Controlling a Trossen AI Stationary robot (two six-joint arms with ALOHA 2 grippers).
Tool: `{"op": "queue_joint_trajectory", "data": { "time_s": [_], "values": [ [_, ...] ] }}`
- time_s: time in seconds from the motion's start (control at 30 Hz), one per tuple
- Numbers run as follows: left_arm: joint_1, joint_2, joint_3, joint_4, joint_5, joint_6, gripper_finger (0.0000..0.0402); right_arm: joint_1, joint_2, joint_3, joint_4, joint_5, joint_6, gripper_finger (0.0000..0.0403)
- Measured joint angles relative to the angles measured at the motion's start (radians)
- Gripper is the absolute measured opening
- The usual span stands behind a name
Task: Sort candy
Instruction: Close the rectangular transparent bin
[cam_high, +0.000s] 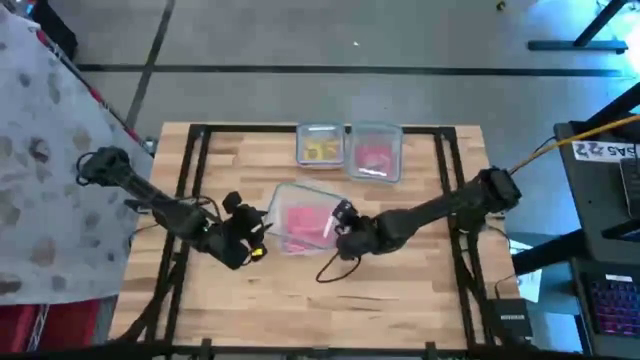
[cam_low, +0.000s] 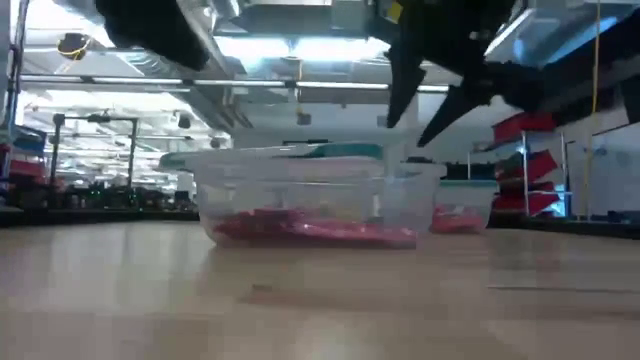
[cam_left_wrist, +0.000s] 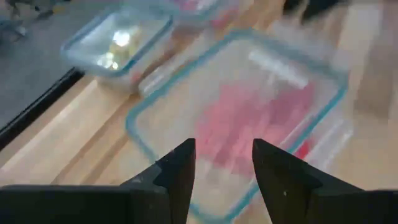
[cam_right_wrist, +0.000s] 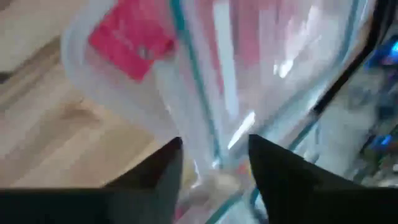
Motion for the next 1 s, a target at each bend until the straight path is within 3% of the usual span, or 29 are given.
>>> {"op": "queue_joint_trajectory", "data": {
  "time_s": [0.13,0.23,0.37,0.5,0.67,0.8,1.0],
  "values": [
    [-0.050,-0.001,0.000,-0.236,0.003,-0.269,0.0143,-0.001,-0.024,0.020,-0.180,-0.061,0.348,0.0249],
    [-0.092,-0.001,-0.002,-0.390,0.003,-0.466,0.0143,0.009,-0.078,-0.055,-0.156,-0.072,0.532,0.0253],
    [-0.120,-0.002,-0.062,-0.411,0.015,-0.623,0.0143,0.022,-0.134,-0.201,-0.065,-0.057,0.774,0.0246],
    [-0.118,-0.001,-0.177,-0.261,0.088,-0.668,0.0137,0.019,-0.143,-0.350,0.079,-0.096,1.025,0.0235],
    [-0.113,-0.001,-0.318,-0.028,0.024,-0.673,0.0131,0.020,-0.138,-0.532,0.491,-0.154,1.203,0.0222],
    [-0.090,-0.001,-0.411,0.165,-0.031,-0.573,0.0131,0.020,-0.120,-0.624,0.770,-0.066,1.291,0.0209],
    [-0.059,-0.001,-0.510,0.444,-0.077,-0.483,0.0131,0.018,-0.016,-0.641,0.963,0.015,1.382,0.0196]
  ]
}}
